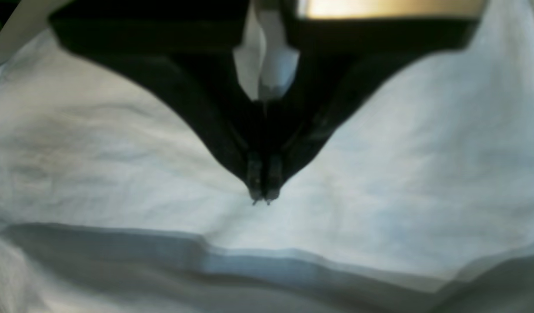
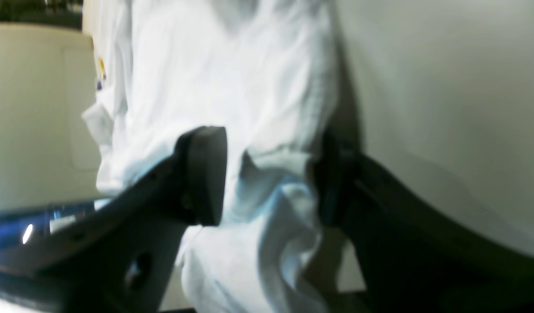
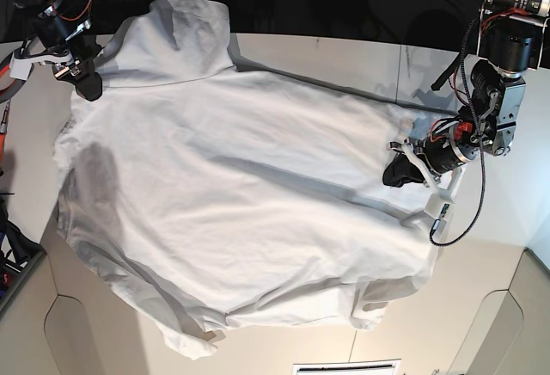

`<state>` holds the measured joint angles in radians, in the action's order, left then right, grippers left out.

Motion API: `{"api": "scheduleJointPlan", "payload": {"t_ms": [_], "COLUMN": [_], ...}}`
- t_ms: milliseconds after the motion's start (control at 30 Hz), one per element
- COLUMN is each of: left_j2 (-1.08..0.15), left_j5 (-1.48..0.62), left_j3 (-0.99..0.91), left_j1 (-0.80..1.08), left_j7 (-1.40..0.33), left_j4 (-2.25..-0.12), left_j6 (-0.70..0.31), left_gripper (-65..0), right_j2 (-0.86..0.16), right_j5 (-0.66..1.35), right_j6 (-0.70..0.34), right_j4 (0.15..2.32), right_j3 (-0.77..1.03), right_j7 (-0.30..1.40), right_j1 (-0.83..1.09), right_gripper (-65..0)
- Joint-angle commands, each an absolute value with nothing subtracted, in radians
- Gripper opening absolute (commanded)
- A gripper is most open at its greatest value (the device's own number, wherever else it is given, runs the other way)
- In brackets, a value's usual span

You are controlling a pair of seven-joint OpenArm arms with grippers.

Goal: Layout the t-shirt on the table in an organized manner, then fold the t-shirt properly
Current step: 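Grasp the shirt's shoulder corner with the right gripper, then lift the shirt with both grippers holding opposite shoulder corners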

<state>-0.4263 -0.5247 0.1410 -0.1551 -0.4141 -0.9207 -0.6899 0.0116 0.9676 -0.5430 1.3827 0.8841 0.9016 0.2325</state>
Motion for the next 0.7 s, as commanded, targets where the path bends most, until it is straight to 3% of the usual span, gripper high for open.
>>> {"api": "scheduleJointPlan", "payload": {"t_ms": [0, 100, 133, 200, 233, 300, 333, 667], "left_j2": [-0.432, -0.432, -0.432, -0.434, -0.436, -0.438, -0.439, -0.519], "left_j5": [-0.482, -0.483, -0.488, -0.528, -0.550, -0.589, -0.613, -0.805], "left_j3": [0.146, 0.146, 0.146, 0.146, 0.144, 0.129, 0.115, -0.205], "left_j1": [-0.152, -0.152, -0.152, -0.152, -0.152, -0.152, -0.152, -0.124], "left_j7": [-0.467, -0.467, -0.467, -0.467, -0.468, -0.485, -0.504, -0.664], "left_j4": [-0.917, -0.917, -0.917, -0.921, -0.928, -0.950, -0.967, -1.118], "left_j6": [-0.686, -0.686, -0.686, -0.688, -0.698, -0.698, -0.698, -0.698], "left_gripper": [-65.0, -65.0, -65.0, -62.5, -55.4, -44.2, -41.8, -41.3], "right_j2": [0.003, 0.002, 0.000, 0.000, 0.000, 0.000, 0.000, 0.000], "right_j5": [0.983, 0.984, 0.984, 0.984, 0.983, 0.984, 0.983, 0.939], "right_j6": [-0.553, -0.554, -0.554, -0.554, -0.554, -0.554, -0.554, -0.554], "right_j4": [1.394, 1.394, 1.394, 1.394, 1.394, 1.394, 1.394, 1.394], "right_j3": [0.882, 0.880, 0.880, 0.882, 0.881, 0.881, 0.881, 0.882], "right_j7": [0.886, 0.886, 0.886, 0.886, 0.887, 0.890, 0.891, 0.891], "right_j1": [0.230, 0.230, 0.231, 0.231, 0.230, 0.230, 0.230, 0.231], "right_gripper": [-33.5, -34.6, -38.8, -56.0, -65.0, -65.0, -65.0, -65.0]}}
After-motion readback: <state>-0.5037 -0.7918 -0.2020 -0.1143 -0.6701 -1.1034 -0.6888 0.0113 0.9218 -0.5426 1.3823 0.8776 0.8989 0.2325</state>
